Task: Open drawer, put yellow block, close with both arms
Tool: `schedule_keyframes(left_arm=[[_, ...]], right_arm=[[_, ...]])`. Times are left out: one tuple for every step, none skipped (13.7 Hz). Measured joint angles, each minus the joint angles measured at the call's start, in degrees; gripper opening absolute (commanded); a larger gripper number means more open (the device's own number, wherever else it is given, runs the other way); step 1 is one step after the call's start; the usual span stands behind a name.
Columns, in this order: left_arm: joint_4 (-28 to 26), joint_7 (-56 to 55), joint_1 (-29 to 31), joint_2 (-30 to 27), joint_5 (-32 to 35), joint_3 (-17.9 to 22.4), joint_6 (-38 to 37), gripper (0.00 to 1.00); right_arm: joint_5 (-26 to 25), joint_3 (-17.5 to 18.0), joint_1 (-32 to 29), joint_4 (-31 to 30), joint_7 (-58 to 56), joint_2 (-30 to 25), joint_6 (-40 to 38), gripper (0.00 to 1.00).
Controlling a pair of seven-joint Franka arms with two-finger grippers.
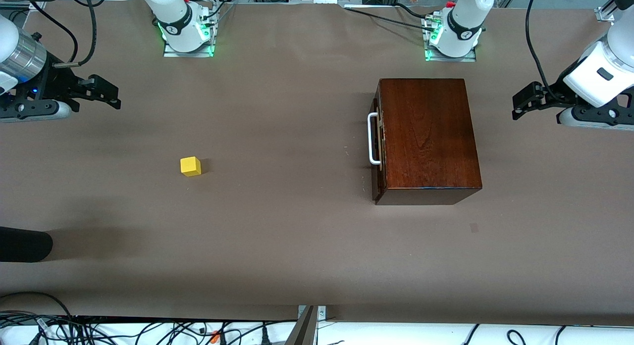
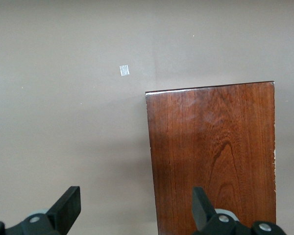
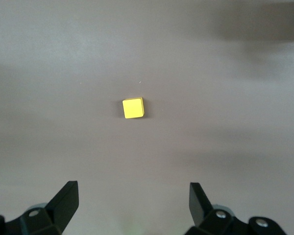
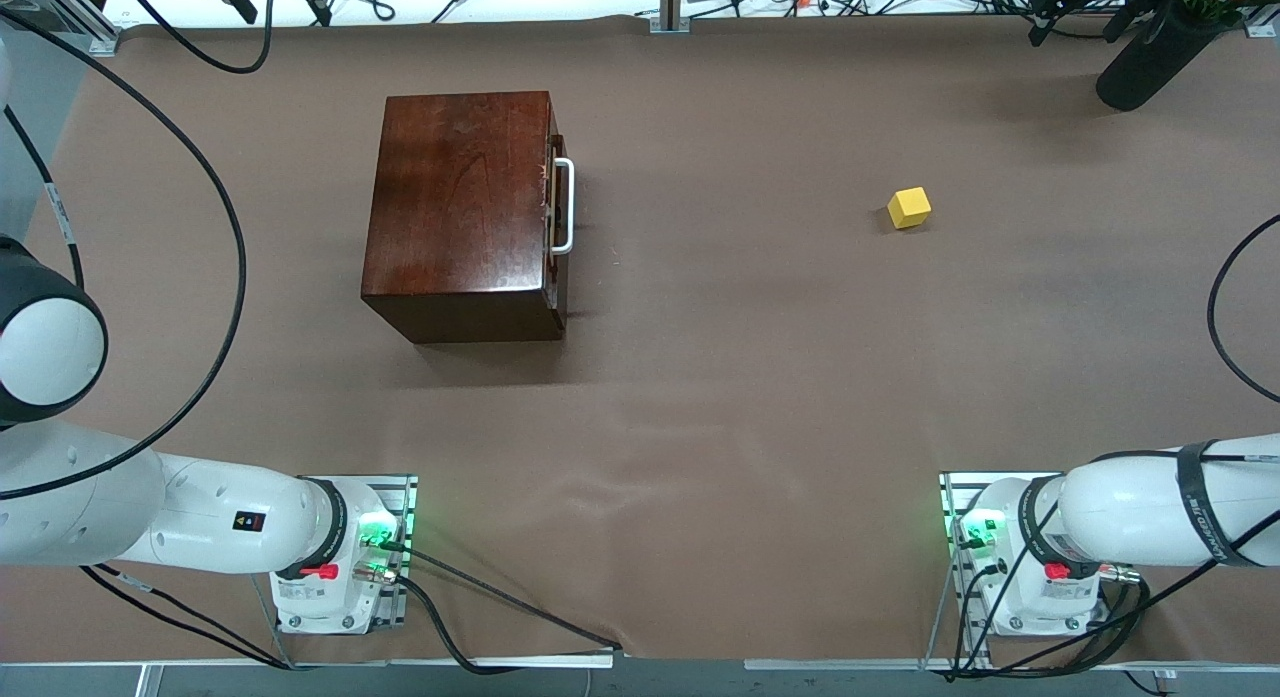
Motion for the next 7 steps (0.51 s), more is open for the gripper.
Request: schedule_keyframes(left_arm=[[0.0,-1.1,0.0,0.3,-0.1,-0.8,0.0,1.0],[0.0,-3.6,-0.1,0.6,-0.1,-2.6,0.0,1.0],[0.0,-6.9,-0.2,1.0,-0.1,-5.1,0.0,1.0],[0.0,-9.8,-0.3,1.5,-0.1,-8.1,0.0,1.0],[0.0,-12.4,-0.5,2.1,-0.1,-11.3,0.0,1.0],[0.0,-15.7,-0.7,2.9,-0.1,-14.5,0.0,1.0],[0.0,-19.4,-1.0,3.8,-0.1,-17.7,0.0,1.0]], right_arm=[[0.0,0.0,0.0,0.0,0.0,0.0,0.0,1.0],[0.0,0.0,0.0,0.0,0.0,0.0,0.0,1.0],[0.0,0.0,0.0,0.0,0.0,0.0,0.0,1.0],[0.0,0.0,0.0,0.0,0.0,0.0,0.0,1.0],[0.0,0.0,0.0,0.0,0.0,0.0,0.0,1.0],[0.0,0.0,0.0,0.0,0.0,0.0,0.0,1.0],[0.0,0.0,0.0,0.0,0.0,0.0,0.0,1.0]])
